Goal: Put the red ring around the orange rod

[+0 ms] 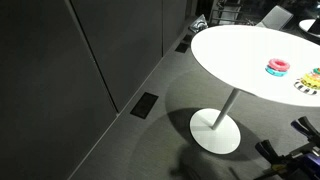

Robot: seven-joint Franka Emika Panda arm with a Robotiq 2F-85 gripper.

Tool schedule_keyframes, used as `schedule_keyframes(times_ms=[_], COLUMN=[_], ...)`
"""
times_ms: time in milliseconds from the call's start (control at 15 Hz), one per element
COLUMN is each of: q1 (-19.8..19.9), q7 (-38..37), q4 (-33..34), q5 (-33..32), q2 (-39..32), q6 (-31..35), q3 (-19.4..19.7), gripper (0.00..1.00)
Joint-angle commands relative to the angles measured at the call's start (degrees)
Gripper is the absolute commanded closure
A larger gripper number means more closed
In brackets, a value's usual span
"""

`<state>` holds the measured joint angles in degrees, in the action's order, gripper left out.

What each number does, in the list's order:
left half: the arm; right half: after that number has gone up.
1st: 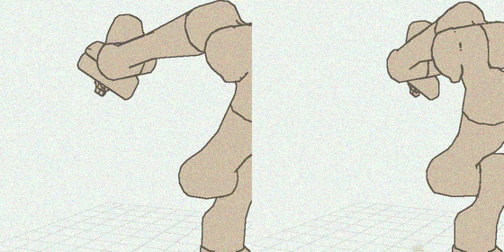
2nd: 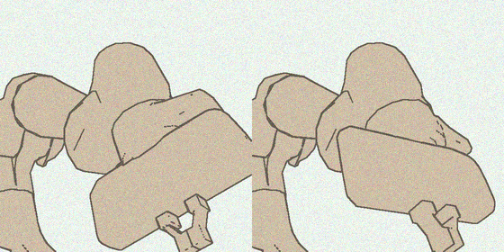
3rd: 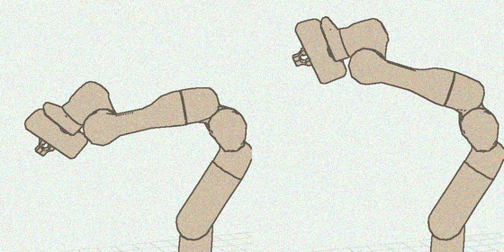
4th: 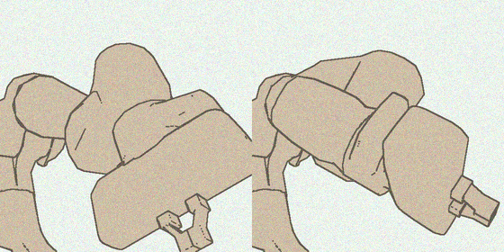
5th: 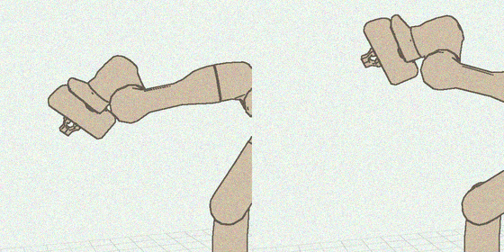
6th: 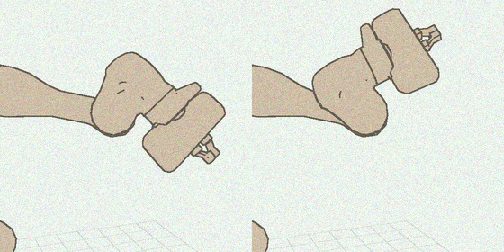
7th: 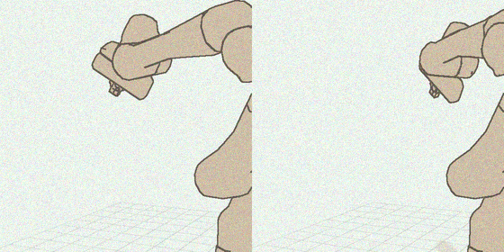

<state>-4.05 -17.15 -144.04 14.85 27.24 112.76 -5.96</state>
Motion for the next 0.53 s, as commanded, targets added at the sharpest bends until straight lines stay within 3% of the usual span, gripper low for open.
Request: schedule_keyframes(times_ms=[0,467], q1=[0.30,1.81], q7=[0.11,-0.53], q4=[0.15,1.07], q5=[0.10,-1.98], q2=[0.02,-0.12], q6=[-0.13,0.61], q3=[-0.25,-0.02], gripper=[0.00,0.00])
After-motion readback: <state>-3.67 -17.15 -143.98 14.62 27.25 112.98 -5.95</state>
